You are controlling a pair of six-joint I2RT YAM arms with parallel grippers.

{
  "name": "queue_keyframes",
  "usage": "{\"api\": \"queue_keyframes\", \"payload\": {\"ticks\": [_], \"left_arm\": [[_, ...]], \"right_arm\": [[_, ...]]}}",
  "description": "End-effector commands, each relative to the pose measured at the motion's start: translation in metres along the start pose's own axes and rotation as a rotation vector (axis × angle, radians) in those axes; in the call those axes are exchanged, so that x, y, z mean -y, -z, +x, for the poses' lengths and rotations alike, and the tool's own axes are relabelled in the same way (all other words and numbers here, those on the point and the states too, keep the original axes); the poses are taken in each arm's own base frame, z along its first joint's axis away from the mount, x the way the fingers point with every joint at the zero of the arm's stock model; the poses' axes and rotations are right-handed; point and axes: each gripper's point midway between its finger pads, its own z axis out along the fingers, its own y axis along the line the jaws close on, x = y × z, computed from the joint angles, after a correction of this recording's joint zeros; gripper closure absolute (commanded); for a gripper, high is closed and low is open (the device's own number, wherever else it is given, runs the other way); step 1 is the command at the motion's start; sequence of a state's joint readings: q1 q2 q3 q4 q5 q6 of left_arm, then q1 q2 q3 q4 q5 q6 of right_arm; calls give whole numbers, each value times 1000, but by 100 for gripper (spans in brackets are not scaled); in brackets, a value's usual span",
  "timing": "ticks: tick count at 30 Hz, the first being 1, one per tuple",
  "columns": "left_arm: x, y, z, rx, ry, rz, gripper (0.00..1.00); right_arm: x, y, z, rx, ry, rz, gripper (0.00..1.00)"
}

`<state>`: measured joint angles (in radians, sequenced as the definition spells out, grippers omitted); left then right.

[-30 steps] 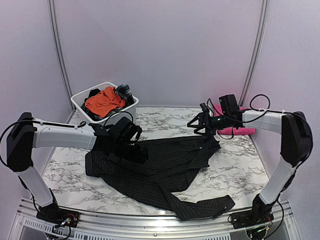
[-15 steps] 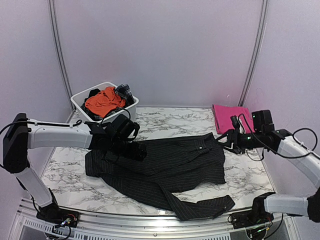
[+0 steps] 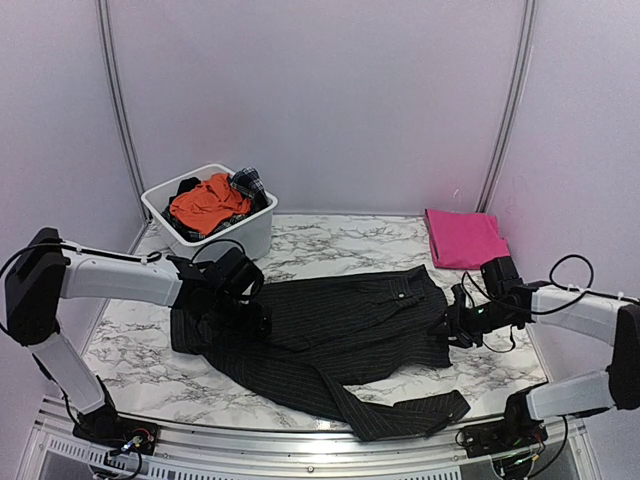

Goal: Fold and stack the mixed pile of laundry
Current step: Adjust the 1/3-folded shirt at the center of the board.

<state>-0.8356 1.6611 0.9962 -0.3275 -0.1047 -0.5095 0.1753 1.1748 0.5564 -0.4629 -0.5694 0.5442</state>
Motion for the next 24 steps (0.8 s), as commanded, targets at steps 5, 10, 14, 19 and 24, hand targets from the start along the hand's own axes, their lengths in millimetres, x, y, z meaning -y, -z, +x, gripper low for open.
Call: {"api": "queue_keyframes", "payload": {"ticks": [5, 10, 14, 19, 24], "left_arm": [[-36, 4, 26, -61, 41, -55, 14], [10, 34, 6, 71, -257, 18, 14], [49, 47, 12, 88, -400, 117, 14], [108, 60, 24, 128, -621, 230, 12], [128, 35, 42, 41, -684, 270, 9]], "right_arm": [[39, -15, 26, -122, -29, 69, 64], [13, 13, 3, -73, -15, 72, 64], [-30, 33, -24, -25, 192, 63, 53], [-45, 15, -15, -83, 254, 25, 47], [-57, -7, 6, -181, 297, -30, 46]]}}
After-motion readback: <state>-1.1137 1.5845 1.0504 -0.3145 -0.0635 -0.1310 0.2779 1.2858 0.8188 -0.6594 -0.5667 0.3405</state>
